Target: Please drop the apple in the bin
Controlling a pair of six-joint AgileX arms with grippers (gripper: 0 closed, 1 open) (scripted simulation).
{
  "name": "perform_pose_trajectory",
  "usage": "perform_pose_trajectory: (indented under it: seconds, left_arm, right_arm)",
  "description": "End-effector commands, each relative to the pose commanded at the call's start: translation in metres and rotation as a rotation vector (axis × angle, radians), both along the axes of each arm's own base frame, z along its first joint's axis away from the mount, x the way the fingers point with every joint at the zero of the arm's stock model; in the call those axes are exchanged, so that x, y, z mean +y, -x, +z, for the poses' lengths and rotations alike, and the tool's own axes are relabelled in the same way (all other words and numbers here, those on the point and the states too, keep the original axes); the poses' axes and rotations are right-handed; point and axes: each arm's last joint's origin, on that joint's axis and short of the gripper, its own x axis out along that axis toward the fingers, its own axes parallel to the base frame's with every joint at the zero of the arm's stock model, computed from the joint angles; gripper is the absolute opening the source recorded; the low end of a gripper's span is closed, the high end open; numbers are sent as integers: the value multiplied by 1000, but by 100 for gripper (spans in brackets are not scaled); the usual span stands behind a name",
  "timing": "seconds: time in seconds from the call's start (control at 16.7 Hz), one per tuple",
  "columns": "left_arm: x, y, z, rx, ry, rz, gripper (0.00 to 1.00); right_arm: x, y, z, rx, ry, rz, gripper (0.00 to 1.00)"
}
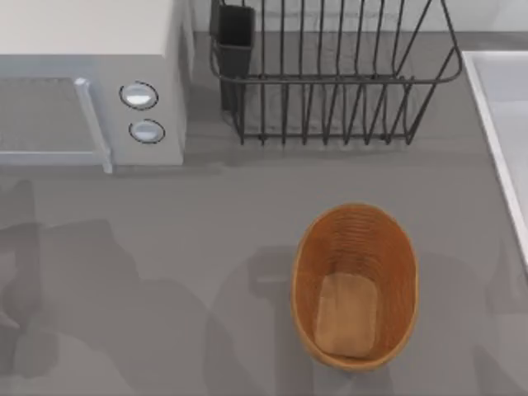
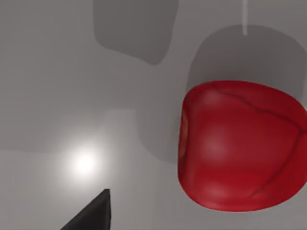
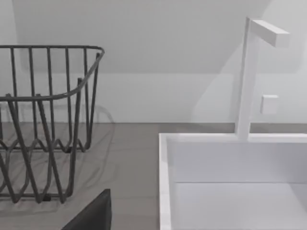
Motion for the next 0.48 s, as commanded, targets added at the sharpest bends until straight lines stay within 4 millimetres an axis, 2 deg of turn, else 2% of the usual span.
perform_pose_trajectory:
  seconds: [0.24,0.48]
  left_arm:
    - [-2,0,-1,-1,-1,-3,100]
    - [-3,-2,-30,0,0,0,100]
  right_arm:
    - [0,0,0,0,0,0,100]
    - [0,0,0,0,0,0,100]
